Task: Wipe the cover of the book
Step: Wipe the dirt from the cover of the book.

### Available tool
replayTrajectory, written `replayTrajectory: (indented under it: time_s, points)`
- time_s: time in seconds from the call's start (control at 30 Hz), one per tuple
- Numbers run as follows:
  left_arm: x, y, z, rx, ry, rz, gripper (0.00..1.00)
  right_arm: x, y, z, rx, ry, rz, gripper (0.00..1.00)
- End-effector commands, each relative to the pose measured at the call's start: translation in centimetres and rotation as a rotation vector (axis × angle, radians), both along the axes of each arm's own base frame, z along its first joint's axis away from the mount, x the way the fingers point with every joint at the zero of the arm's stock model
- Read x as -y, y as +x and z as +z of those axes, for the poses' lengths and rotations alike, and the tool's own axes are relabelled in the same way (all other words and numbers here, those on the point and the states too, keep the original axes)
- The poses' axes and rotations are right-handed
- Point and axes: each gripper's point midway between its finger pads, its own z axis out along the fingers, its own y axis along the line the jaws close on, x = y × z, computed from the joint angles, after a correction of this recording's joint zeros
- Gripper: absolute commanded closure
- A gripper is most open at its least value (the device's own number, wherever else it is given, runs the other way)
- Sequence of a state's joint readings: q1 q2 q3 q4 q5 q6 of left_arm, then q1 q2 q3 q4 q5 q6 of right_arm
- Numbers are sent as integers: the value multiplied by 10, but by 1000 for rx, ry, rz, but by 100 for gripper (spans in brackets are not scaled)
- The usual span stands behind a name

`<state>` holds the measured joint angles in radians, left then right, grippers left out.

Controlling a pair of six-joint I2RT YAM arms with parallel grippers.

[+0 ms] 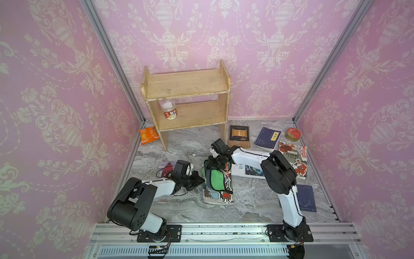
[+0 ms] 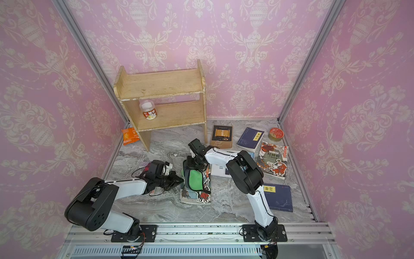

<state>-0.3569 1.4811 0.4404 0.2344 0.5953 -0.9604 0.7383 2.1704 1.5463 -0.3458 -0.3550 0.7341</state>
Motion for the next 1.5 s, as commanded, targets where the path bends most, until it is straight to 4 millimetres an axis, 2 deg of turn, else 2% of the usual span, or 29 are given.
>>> replayTrajectory:
  time_s: [0.0, 0.07, 0.2, 0.23, 0.3, 0.33, 0.4, 0.47, 0.53, 0.6, 0.67, 0.7, 0.77, 0.8, 0.83, 0.93, 1.0, 1.07, 1.1, 1.17, 1.27, 1.3, 1.33, 1.37, 1.4, 1.47]
  points:
    - [-1, 4, 2, 14, 8, 18, 100, 14, -38, -45, -163, -118, 25, 100]
    - [0, 6, 3, 20, 10, 21, 100, 40, -38, -49, -165, -149, -6, 100]
    - [-5, 6, -1, 18, 40, 37, 100, 123, -41, -59, -204, -188, -150, 100]
    - [-6, 7, -2, 22, 42, 40, 100, 147, -51, -65, -231, -209, -185, 100]
    - [-6, 7, -3, 22, 37, 46, 100, 168, -58, -67, -238, -230, -208, 100]
    - [-5, 8, -3, 23, 32, 47, 100, 169, -62, -67, -235, -237, -204, 100]
    - [-4, 8, -3, 19, 24, 49, 100, 154, -66, -65, -228, -223, -179, 100]
    - [-3, 9, -2, 24, 17, 47, 100, 122, -68, -63, -216, -211, -129, 100]
    - [-3, 9, -3, 26, 19, 49, 100, 74, -69, -56, -189, -174, -56, 100]
    - [-3, 9, -3, 27, 16, 54, 100, 40, -73, -52, -186, -138, -8, 100]
    - [-3, 9, -3, 24, 11, 57, 100, 27, -73, -47, -179, -114, 0, 100]
    - [-3, 9, -3, 25, 11, 57, 100, 31, -73, -45, -177, -113, -9, 100]
    - [-3, 8, -2, 27, 12, 55, 100, 56, -72, -48, -178, -142, -45, 100]
    - [-3, 7, -2, 27, 15, 53, 100, 74, -73, -50, -186, -157, -73, 100]
    - [-4, 7, -3, 28, 20, 52, 100, 102, -79, -57, -209, -188, -110, 100]
    - [-6, 7, -3, 34, 28, 52, 100, 159, -84, -61, -229, -229, -206, 100]
    - [-6, 6, -4, 35, 29, 55, 100, 175, -88, -59, -229, -243, -228, 100]
    - [-6, 8, -4, 37, 26, 63, 100, 166, -92, -54, -220, -235, -202, 100]
    - [-6, 8, -4, 38, 22, 64, 100, 154, -95, -52, -210, -231, -174, 100]
    - [-4, 9, -3, 38, 16, 65, 100, 122, -104, -50, -196, -223, -101, 100]
    - [-4, 10, -3, 38, 11, 66, 100, 61, -128, -50, -209, -177, 43, 100]
    - [-4, 11, -2, 36, 10, 67, 100, 49, -135, -48, -219, -160, 73, 100]
    - [-3, 11, -2, 37, 10, 67, 100, 47, -137, -46, -218, -149, 85, 100]
    - [-3, 11, -1, 39, 9, 68, 100, 53, -137, -45, -211, -151, 82, 100]
    - [-3, 11, 0, 40, 7, 68, 100, 68, -132, -45, -197, -171, 61, 100]
    - [-4, 10, 0, 42, 12, 70, 100, 110, -115, -49, -200, -199, -29, 100]
